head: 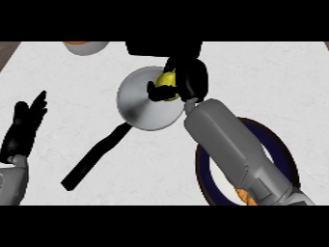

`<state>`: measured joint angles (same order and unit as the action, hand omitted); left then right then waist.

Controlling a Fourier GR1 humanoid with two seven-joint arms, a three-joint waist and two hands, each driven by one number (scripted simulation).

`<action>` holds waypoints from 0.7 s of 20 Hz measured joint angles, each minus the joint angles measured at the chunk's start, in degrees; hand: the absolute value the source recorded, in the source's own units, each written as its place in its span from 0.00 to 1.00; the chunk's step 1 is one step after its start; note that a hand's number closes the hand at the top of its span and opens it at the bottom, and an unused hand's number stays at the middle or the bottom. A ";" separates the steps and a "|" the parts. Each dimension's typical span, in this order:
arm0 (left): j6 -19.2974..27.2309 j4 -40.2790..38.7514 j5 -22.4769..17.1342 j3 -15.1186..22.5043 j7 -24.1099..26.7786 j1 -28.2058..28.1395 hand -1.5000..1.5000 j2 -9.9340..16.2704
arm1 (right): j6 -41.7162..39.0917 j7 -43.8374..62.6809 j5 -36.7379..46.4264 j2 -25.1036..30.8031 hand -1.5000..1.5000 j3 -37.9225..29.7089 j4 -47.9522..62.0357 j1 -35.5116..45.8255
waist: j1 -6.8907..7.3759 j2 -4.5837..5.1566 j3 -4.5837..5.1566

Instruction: Pick the pear from the plate and place it in the pan

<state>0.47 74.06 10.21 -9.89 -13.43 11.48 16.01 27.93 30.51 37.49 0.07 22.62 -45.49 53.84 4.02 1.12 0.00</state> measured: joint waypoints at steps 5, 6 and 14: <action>-0.74 0.34 -0.10 0.37 0.11 0.44 0.50 0.08 | 2.89 -5.94 -7.64 -0.04 1.00 0.52 9.52 3.31 | 1.66 0.48 -0.03; -0.64 0.56 0.09 0.74 -0.01 0.86 0.50 -0.19 | 3.35 -6.81 -9.08 -0.05 1.00 0.26 10.67 3.86 | 2.18 0.68 -0.05; -1.25 0.11 0.60 2.10 -0.14 3.09 0.50 -0.74 | 5.40 -15.08 -21.75 -0.07 0.00 -0.98 15.32 3.35 | 4.85 1.59 -0.14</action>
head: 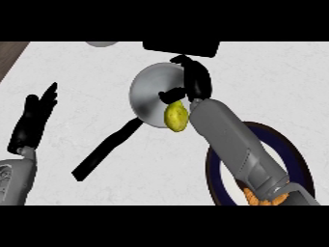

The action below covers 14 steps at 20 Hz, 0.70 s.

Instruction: Pick the pear from the plate and place it in the pan

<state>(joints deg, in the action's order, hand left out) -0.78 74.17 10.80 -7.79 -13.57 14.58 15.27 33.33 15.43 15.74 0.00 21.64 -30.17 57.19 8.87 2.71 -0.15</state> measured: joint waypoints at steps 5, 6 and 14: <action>-0.03 -0.29 0.33 0.67 -0.11 0.91 0.50 -0.52 | 1.40 -5.04 -5.26 0.00 0.00 0.23 1.88 0.14 | 0.99 0.22 -0.02; 0.05 -0.19 0.42 0.82 -0.35 1.07 0.50 -0.67 | 2.03 -5.86 -6.17 0.01 0.00 -0.01 2.15 0.47 | 1.16 0.25 -0.03; 0.96 -1.44 0.94 0.91 -0.25 1.76 0.50 -1.36 | 9.18 -15.32 -14.06 0.00 0.00 -2.74 1.81 1.35 | 0.47 0.11 -0.03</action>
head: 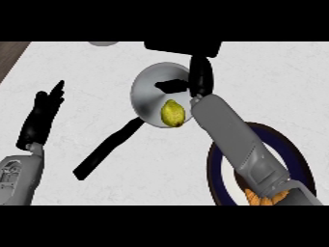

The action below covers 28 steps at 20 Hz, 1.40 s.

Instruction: Pick the pear from the plate and place it in the pan

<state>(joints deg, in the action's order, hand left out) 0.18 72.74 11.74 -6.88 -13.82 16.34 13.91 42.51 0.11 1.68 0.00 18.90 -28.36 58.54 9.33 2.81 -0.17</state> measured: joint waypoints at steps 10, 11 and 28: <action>0.00 -0.16 -1.03 -2.94 0.34 -2.95 0.50 2.04 | 6.57 -7.59 -9.17 0.06 0.00 -3.96 2.20 0.15 | -4.54 -1.57 0.10; -0.15 0.39 -1.30 -3.43 0.32 -3.96 0.50 2.46 | 5.90 -8.61 -9.72 0.73 0.00 -4.99 2.11 -0.21 | -5.18 -1.76 0.11; 0.38 4.16 -2.23 -6.23 -0.20 -10.12 0.50 2.88 | -13.14 -6.07 -12.05 20.86 0.00 -6.44 -29.89 -27.60 | -10.24 -3.15 0.18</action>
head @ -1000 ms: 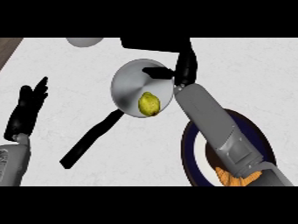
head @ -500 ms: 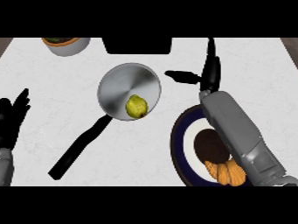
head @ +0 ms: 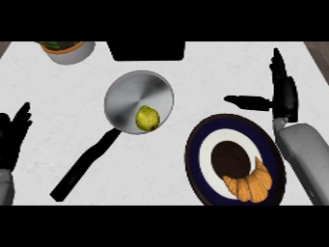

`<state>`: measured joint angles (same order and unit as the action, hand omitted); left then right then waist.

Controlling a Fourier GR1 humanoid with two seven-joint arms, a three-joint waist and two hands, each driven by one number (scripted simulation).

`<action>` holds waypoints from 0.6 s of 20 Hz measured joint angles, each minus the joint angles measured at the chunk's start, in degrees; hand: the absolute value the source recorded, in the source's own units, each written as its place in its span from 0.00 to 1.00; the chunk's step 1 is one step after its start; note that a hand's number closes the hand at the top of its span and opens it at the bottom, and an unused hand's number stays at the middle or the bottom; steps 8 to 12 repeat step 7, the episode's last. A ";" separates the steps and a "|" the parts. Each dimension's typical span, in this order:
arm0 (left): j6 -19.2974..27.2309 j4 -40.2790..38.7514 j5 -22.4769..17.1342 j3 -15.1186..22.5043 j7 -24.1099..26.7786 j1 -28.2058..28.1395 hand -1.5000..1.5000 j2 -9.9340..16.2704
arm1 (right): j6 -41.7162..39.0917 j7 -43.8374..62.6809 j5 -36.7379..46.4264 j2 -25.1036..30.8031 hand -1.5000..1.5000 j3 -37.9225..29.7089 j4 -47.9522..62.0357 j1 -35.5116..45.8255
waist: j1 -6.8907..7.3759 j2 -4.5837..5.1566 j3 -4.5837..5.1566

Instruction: Pick the pear from the plate and place it in the pan

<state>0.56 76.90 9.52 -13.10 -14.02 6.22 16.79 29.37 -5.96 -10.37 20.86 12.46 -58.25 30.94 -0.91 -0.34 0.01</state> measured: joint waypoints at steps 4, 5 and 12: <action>0.53 0.44 0.71 0.58 0.18 -0.49 0.50 -0.76 | -4.51 0.35 -1.04 5.34 0.00 -1.87 -8.68 -8.20 | 0.09 0.07 0.01; -0.04 1.21 0.37 0.40 -1.10 -0.10 0.50 -0.31 | -5.61 0.64 -1.24 6.33 0.00 -2.70 -10.03 -9.20 | 0.21 0.10 0.01; -0.33 0.59 0.28 -0.03 -0.55 -0.12 0.50 0.07 | -7.51 1.93 -1.75 8.89 0.00 -3.95 -14.80 -12.75 | 0.20 0.12 0.01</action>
